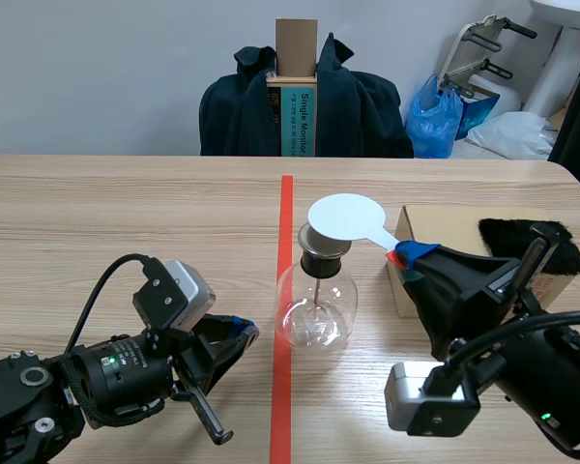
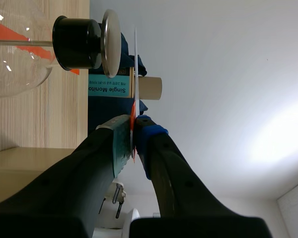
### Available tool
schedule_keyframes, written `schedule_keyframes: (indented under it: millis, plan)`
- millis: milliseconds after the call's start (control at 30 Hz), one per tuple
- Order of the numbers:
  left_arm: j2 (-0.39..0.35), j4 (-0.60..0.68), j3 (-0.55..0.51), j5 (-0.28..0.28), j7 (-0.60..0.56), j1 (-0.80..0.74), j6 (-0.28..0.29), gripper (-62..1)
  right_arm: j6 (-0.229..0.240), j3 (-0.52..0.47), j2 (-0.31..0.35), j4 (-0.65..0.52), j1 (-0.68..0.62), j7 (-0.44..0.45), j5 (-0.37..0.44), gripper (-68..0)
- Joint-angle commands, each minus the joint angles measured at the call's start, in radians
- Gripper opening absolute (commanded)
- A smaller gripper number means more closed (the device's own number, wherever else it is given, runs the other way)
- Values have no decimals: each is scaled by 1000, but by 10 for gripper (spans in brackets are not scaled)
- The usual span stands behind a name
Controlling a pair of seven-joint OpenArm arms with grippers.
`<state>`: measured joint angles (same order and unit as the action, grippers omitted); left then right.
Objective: Do the electroscope experiment.
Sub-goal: 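Hold the plate still at the electroscope, then move the plate toward and away from the electroscope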
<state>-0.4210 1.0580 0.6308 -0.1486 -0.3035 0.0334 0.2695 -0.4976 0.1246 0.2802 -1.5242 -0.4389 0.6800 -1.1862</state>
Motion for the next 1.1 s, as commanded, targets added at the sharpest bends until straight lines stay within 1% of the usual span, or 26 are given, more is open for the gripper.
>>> schedule_keyframes:
  millis: [0,167,300,367,633,767,933,1067]
  plan:
    - [5,26,-4,-3,-13,6,2,-583,-11,-8,16,-15,4,-4,8,-667]
    - [5,26,-4,-3,-13,6,2,-583,-11,-8,16,-15,4,-5,8,-667]
    - [5,26,-4,-3,-13,6,2,-583,-11,-8,16,-15,4,-40,8,-667]
    - [5,26,-4,-3,-13,6,2,-583,-11,-8,16,-15,4,-77,8,-667]
    - [5,26,-4,-3,-13,6,2,-583,-11,-8,16,-15,4,-301,8,-667]
    - [5,26,-4,-3,-13,6,2,-583,-11,-8,16,-15,4,-385,8,-667]
    - [5,26,-4,-3,-13,6,1,-583,-11,-8,16,-15,4,-444,8,-667]
    - [5,26,-4,-3,-13,6,1,-583,-11,-8,16,-15,4,-448,8,-667]
